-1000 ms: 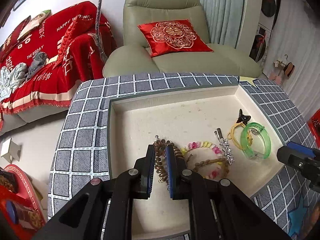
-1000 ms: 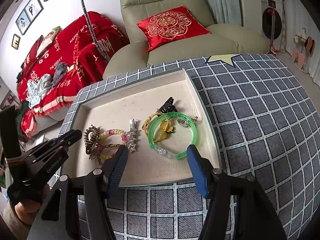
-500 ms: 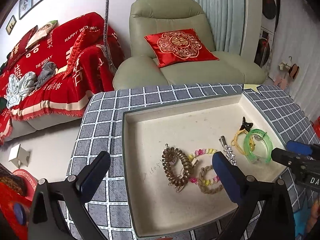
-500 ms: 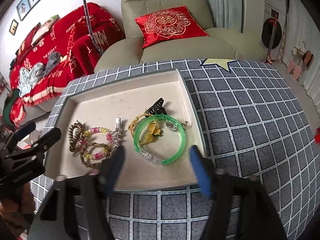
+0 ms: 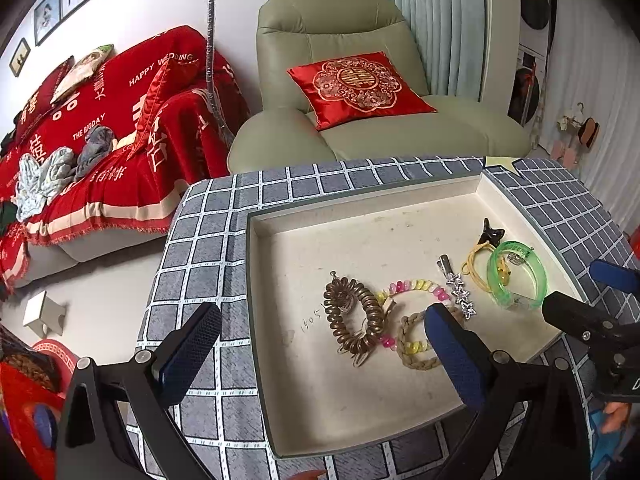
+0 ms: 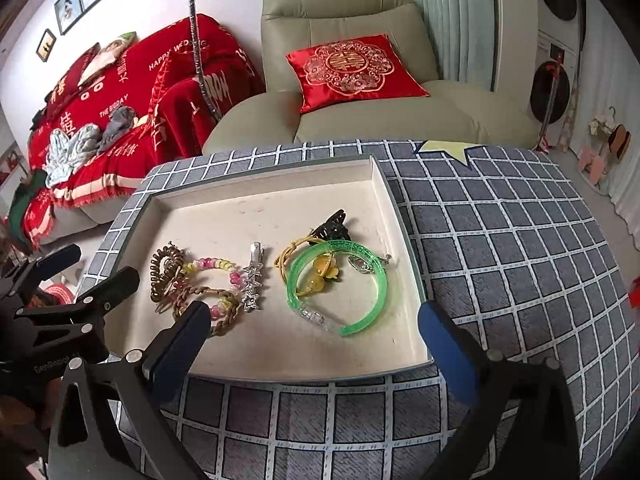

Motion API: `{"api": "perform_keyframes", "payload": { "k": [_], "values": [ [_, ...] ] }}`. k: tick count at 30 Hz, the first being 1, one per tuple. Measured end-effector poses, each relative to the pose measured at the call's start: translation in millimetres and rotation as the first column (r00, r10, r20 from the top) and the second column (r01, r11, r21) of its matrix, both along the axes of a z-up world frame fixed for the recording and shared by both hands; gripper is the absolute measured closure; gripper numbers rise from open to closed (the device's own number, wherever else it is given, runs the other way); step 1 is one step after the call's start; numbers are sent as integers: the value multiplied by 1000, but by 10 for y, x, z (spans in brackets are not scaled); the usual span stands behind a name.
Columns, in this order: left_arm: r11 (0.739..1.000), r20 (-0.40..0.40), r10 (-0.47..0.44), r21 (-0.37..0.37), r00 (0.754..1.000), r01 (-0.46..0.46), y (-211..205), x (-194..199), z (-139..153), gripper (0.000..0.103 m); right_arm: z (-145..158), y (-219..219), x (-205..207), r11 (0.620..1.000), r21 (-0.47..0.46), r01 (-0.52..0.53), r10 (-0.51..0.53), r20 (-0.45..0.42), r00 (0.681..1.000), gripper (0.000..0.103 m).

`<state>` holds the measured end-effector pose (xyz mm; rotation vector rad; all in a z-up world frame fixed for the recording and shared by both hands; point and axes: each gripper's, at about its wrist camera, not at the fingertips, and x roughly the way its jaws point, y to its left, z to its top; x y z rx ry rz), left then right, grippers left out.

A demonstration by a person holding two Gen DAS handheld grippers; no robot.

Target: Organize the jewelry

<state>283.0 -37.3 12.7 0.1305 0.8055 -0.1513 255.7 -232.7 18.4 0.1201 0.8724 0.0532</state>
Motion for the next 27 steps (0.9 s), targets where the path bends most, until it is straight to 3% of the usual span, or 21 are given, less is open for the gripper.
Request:
{"api": "perform_keyframes", "payload": {
  "k": [12,27],
  "values": [
    [1000,-28,-4,20,1000,4,21,-145,-35,0,-59,25,-52,1000,-18,-12,11,-53,999,0],
    [1000,-59,20,-7,998,-20,78,-437,-54,0,-47,62,-288,999,-29,-19,17,-47,999,0]
  ]
}}
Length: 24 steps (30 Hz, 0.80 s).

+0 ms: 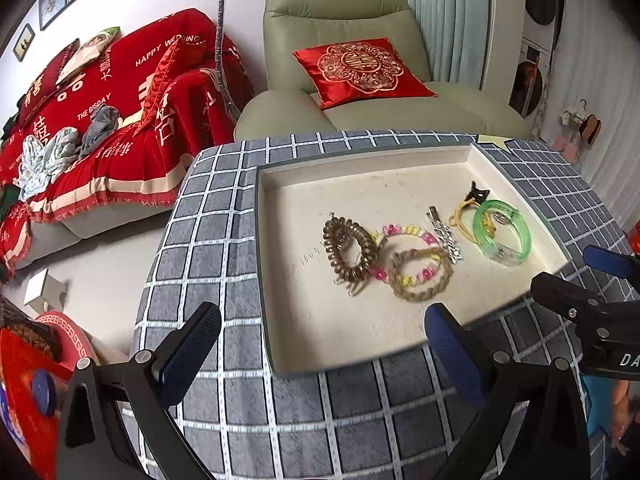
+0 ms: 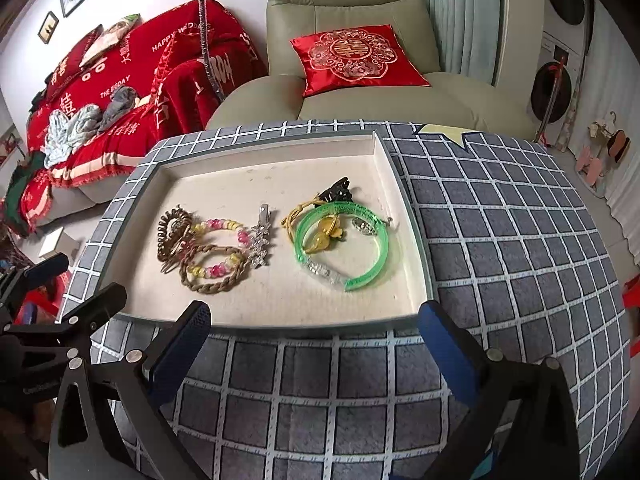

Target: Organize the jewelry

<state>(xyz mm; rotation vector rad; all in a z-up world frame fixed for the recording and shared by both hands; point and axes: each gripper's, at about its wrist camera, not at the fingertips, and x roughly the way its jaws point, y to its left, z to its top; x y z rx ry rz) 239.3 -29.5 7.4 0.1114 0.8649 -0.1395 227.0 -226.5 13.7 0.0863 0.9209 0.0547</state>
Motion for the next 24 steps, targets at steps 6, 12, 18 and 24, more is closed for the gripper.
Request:
{"api": "perform_keyframes", "payload": {
  "k": [6,12,18,24],
  "values": [
    [1000,10,5,-21,1000,-5,7,-228,33,0,16,-12,-179,1000,10,6,-6,16,1000,0],
    [1000,29,18,-25,999,-18,14,-457,46,0,35,-23,-355,1000,11,19,-19,39,999,0],
    [998,48,46,-34,998,-45,38,-661,51,0,69,37,-564,1000,-15,15,-14,67,998,0],
    [996,68,74,-53,995,-71,58,-835,76,0,174,107,-782,998,-57,21,-13,135,991,0]
  ]
}}
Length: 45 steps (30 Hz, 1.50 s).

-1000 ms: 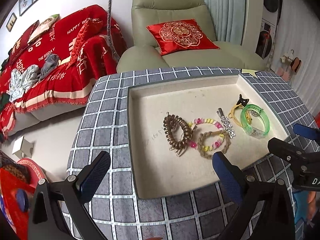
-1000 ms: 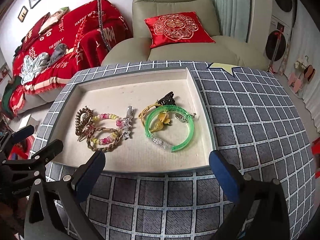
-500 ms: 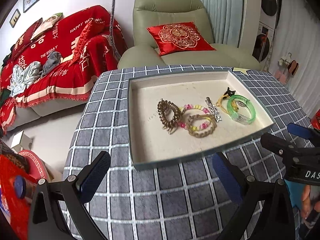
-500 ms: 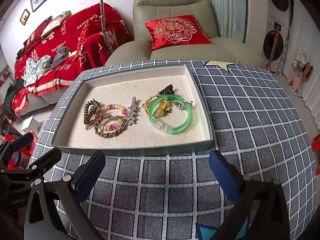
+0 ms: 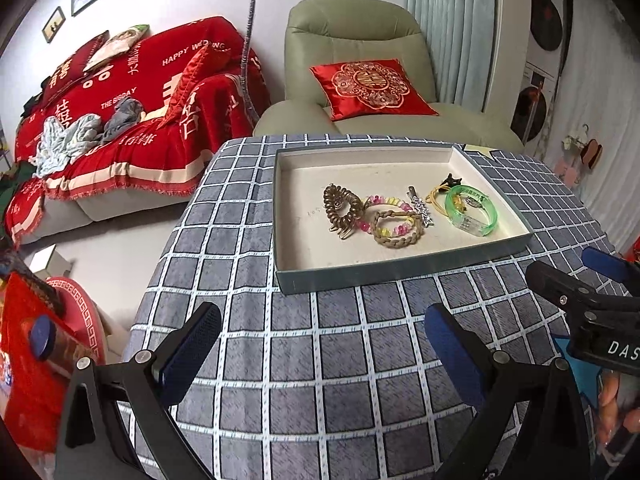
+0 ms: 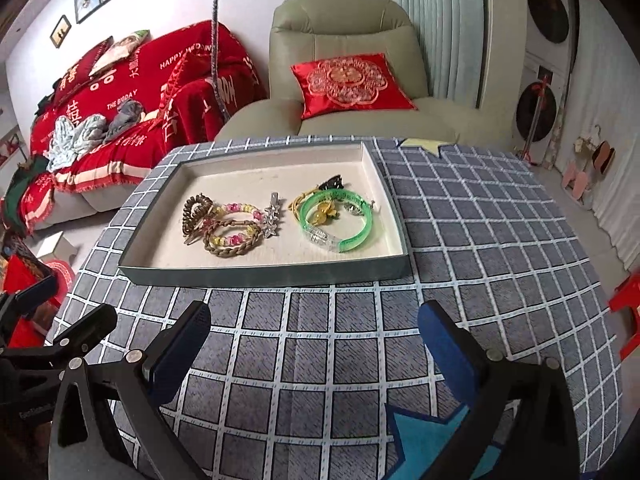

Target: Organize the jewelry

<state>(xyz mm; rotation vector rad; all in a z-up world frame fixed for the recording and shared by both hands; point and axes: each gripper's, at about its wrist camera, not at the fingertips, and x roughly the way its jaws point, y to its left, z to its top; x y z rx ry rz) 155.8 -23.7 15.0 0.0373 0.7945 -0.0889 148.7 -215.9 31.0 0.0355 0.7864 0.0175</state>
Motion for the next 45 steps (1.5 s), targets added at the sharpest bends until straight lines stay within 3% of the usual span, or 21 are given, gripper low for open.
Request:
{"api": "perform_keyframes", "payload": {
  "k": [18,45],
  "values": [
    [999,80,38,-6,996,-37,-9,-350,149,0,198,-69,-356,998,-49,41,-34,126,992,0],
    [999,90,45,-5,995,-45,-41,-434,187,0,234,-52,-414,998,-46,32,-26,132,991,0]
  ]
}}
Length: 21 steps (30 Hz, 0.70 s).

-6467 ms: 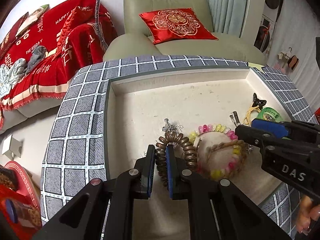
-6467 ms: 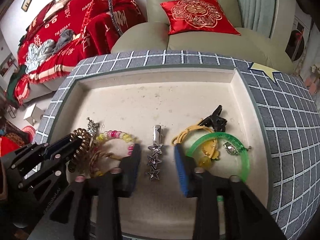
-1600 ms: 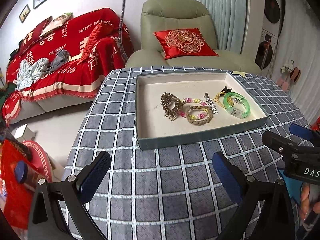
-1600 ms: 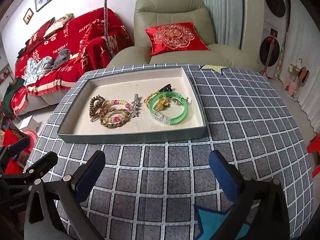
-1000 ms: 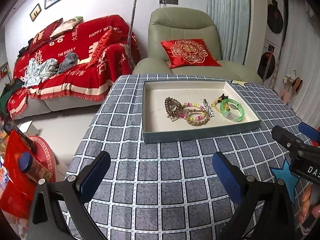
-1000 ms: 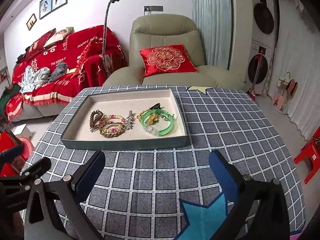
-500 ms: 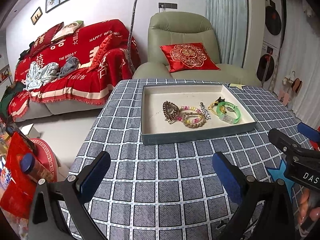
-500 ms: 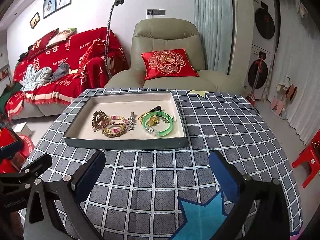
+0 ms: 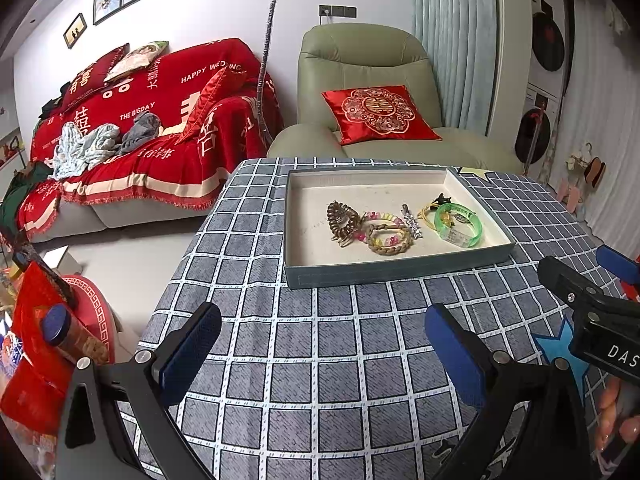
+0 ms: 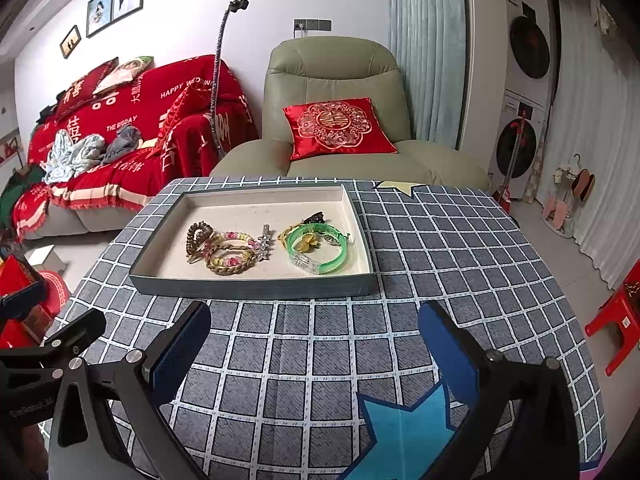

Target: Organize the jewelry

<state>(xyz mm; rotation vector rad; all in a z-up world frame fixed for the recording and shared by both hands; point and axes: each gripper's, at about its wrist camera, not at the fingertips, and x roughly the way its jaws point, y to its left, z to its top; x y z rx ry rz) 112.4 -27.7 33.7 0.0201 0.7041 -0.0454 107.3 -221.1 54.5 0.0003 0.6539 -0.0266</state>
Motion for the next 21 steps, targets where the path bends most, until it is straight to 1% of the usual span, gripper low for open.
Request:
{"api": "perform_keyframes", "payload": {
  "k": [21],
  "values": [
    [1000,-6,4,-2,1000,-4,16,10,-10,0,12,20,-4,1000,0,-2,2,2,1000,0]
  ]
}}
